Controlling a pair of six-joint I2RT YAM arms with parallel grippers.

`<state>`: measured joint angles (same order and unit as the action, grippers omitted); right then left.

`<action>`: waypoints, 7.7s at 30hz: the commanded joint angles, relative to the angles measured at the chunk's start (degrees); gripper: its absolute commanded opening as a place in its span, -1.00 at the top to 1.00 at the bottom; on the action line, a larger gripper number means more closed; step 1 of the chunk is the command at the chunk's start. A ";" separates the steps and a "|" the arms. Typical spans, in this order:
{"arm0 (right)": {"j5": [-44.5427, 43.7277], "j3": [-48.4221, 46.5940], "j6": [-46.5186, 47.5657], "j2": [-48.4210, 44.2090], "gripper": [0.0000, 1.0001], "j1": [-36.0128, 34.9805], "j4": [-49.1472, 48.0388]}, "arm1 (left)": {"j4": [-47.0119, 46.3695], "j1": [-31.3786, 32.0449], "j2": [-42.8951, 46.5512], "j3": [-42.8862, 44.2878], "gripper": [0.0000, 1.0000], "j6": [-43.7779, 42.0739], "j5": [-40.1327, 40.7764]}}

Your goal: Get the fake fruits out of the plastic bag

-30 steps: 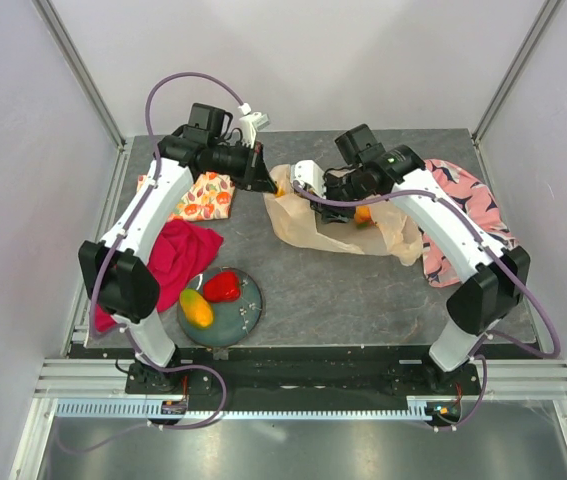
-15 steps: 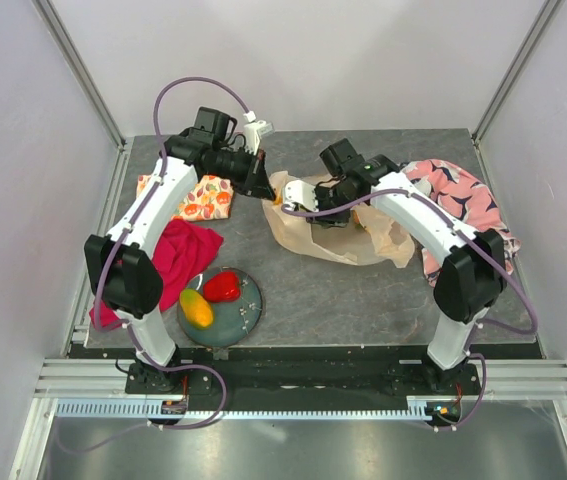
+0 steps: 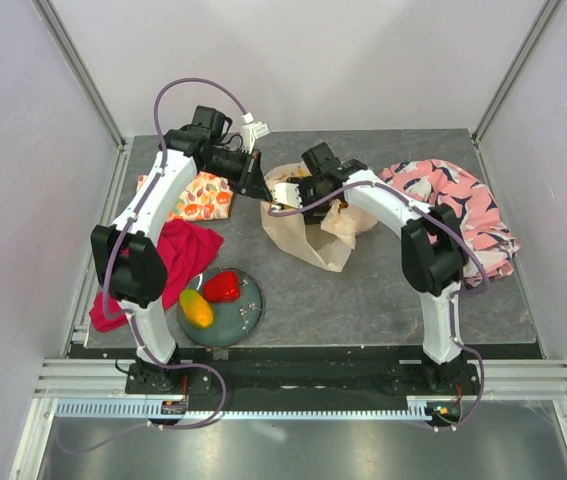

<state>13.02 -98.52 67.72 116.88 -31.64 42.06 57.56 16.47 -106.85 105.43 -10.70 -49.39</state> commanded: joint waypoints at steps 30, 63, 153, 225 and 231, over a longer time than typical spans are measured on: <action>16.47 2.28 -12.60 -11.30 0.99 1.84 -10.30 | -7.11 -2.41 -10.74 16.64 0.97 5.95 11.40; 22.91 -8.08 -91.35 -12.91 1.00 8.35 -57.80 | -10.09 -10.57 0.67 23.16 -0.80 9.37 -3.23; 1.92 -6.33 -47.95 1.60 -0.96 9.05 -0.58 | -14.73 1.55 45.94 -53.03 0.97 -25.95 3.06; 10.56 21.17 -27.55 -20.47 -0.87 -10.63 -4.26 | -17.84 0.93 19.66 -34.33 -0.26 -10.22 22.49; 1.57 19.86 -31.33 -22.82 0.69 -8.54 -8.75 | -15.73 0.85 15.53 -27.39 0.97 -8.29 19.77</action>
<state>21.10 -77.10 38.46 98.39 -42.24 38.89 41.17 17.58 -89.93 71.79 -21.52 -25.80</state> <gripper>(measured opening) 0.371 0.068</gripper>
